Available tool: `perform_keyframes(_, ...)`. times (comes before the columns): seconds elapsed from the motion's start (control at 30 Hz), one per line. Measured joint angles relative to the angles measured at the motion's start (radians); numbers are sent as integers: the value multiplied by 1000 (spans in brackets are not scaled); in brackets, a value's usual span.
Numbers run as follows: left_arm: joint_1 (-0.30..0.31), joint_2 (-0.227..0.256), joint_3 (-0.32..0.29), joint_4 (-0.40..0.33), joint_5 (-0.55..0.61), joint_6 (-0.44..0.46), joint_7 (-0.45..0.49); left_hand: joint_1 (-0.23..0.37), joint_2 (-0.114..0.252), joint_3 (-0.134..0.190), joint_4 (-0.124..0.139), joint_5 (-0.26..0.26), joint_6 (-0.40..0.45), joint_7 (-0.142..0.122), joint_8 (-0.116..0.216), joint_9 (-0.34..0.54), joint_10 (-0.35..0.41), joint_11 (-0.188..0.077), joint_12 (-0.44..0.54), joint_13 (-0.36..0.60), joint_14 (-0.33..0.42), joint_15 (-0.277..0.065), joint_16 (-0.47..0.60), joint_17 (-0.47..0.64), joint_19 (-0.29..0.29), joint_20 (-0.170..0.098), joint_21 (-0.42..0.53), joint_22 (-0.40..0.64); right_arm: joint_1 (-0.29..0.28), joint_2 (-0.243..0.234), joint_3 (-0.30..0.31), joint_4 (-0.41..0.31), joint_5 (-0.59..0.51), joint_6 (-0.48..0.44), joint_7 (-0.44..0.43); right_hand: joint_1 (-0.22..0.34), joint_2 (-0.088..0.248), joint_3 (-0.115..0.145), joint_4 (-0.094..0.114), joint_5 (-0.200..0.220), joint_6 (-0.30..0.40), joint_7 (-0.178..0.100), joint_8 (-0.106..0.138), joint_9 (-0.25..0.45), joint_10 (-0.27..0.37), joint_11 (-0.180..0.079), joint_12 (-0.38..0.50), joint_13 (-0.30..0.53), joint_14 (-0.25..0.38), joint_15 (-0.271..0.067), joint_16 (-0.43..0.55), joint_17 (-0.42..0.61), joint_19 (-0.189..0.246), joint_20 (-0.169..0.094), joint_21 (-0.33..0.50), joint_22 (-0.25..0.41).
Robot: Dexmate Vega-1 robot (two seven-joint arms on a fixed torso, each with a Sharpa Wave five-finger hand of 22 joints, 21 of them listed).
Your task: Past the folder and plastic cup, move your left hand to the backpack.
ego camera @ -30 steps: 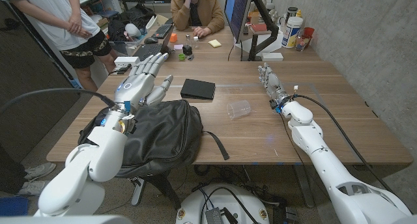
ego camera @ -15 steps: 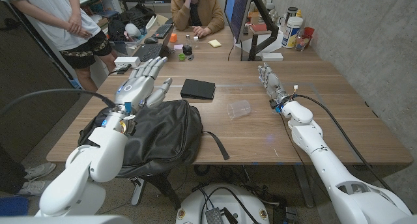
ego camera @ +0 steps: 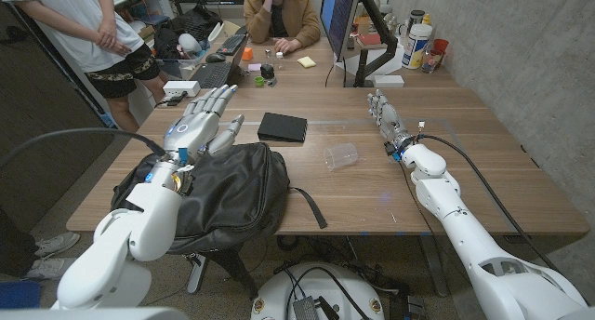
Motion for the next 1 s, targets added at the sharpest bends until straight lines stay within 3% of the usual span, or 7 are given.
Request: perform_keyframes(1.0,-2,38,30,6,10,81,-45,21,5,19,-3,-8,0,0,-4,0,0,0,-4,0,0,0,-6,1,0,0,0,0,13,0,-1,21,-4,4,7,0,0,0,0,0,0,0,0,0,0,0,0,0,0,0,0,0,0,0,0,0)
